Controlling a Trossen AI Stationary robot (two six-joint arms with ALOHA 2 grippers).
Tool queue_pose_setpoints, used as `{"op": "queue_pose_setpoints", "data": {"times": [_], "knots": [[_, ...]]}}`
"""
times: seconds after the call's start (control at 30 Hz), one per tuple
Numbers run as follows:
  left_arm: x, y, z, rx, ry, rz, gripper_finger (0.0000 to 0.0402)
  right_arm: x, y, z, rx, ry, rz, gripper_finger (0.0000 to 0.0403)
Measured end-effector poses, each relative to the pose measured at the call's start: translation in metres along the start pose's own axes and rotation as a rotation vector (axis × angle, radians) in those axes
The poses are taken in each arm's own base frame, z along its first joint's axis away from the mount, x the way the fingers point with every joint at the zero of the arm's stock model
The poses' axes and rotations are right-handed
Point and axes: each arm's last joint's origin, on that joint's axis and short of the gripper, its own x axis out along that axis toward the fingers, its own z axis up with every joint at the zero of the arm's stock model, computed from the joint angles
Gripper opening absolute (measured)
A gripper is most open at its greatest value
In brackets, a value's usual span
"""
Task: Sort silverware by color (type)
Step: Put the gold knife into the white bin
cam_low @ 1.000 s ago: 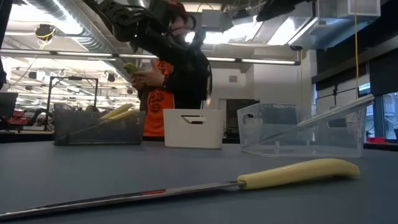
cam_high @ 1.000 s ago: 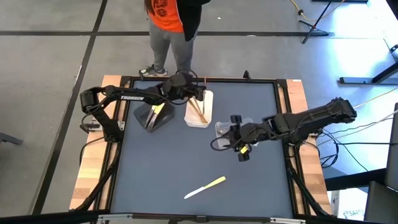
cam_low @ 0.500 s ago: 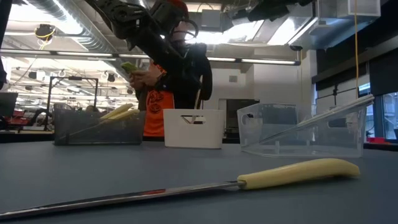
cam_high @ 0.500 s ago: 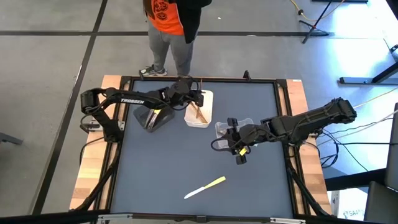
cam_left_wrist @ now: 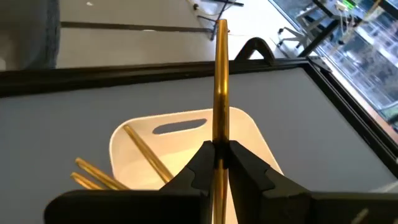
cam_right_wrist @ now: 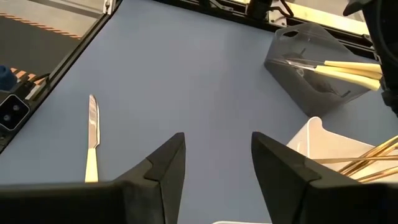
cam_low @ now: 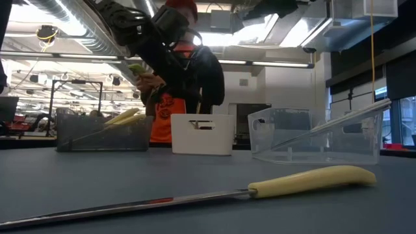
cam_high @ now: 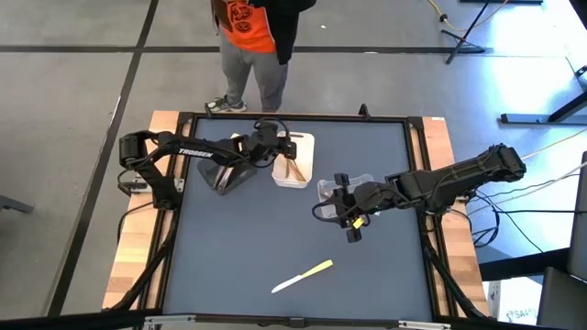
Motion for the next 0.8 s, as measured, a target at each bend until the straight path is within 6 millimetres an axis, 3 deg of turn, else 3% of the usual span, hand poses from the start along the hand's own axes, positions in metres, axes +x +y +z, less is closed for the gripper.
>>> {"op": "queue_pose_setpoints", "data": {"times": [0.47,0.8], "knots": [[-0.0016,-0.0002,-0.0033,-0.229,-0.031,0.024,0.0025,0.0000,-0.0001,-0.0001,0.000,0.001,0.000,0.0172],[-0.0079,-0.0069,-0.0095,-0.215,-0.095,0.064,0.0025,0.0000,-0.0001,-0.0001,-0.001,0.001,0.000,0.0172]]}}
